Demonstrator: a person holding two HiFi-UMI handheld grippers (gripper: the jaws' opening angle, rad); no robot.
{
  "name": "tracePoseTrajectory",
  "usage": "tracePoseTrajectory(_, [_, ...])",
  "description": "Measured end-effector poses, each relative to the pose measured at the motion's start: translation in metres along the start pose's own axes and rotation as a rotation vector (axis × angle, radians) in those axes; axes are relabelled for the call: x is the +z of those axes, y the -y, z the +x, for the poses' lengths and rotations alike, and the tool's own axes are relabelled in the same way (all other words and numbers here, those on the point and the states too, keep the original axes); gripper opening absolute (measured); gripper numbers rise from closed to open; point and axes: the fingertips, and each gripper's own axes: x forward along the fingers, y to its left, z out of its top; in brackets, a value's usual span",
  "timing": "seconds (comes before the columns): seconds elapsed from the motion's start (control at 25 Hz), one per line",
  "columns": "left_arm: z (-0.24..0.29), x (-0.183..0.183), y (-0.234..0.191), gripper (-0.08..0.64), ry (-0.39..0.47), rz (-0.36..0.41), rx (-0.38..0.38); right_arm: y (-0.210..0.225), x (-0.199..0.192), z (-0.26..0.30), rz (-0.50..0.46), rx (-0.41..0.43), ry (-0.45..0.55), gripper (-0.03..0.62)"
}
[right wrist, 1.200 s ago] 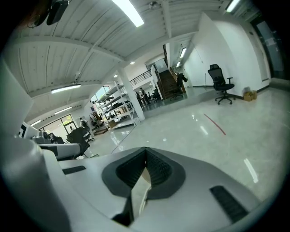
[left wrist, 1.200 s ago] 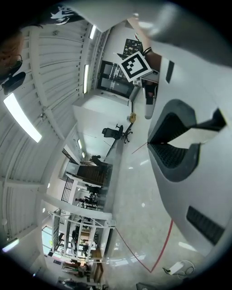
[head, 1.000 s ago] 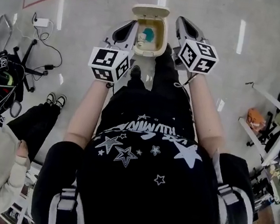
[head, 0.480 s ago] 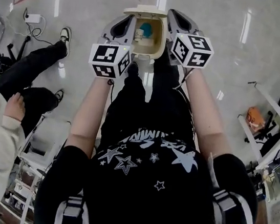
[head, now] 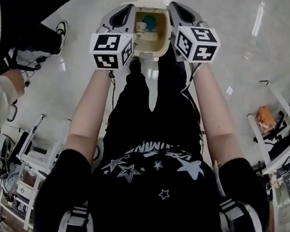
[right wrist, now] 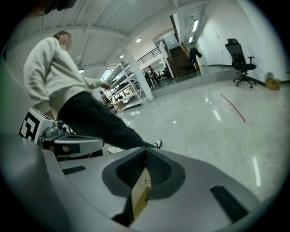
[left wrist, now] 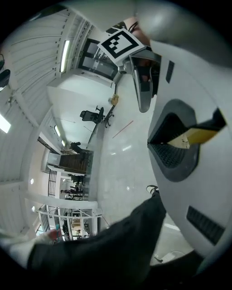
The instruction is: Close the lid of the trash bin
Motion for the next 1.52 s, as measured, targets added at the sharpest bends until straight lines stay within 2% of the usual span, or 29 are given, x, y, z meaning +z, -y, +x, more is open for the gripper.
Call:
tracePoseTrajectory(0.2, [0.011, -0.010, -0.007, 0.011, -0.016, 0.022, 0.015, 0.000, -0.015, 0.005, -0.006, 0.008, -0.017, 0.000])
tracePoseTrajectory(0.44, [0.012, -0.014, -0.013, 0.012, 0.017, -0.009, 0.011, -0.005, -0.019, 0.002, 0.010, 0.018, 0.030, 0.002])
tracePoseTrajectory(0.72, [-0.001, -0.020, -0.007, 0.012, 0.055, -0.059, -0.012, -0.008, -0.025, -0.008, 0.013, 0.019, 0.033, 0.002])
tracePoseTrajectory(1.0, [-0.022, -0.048, 0.003, 0.011, 0.022, -0.080, -0.044, -0.018, -0.055, -0.025, 0.051, 0.001, 0.009, 0.001])
tracePoseTrajectory(1.32, [-0.042, -0.082, 0.013, 0.011, -0.008, -0.074, -0.110, -0.027, -0.088, -0.040, 0.082, -0.063, -0.010, 0.002])
tracePoseTrajectory(1.52, [-0.048, -0.094, 0.018, 0.011, -0.007, -0.063, -0.156, -0.028, -0.094, -0.051, 0.088, -0.127, 0.039, 0.002])
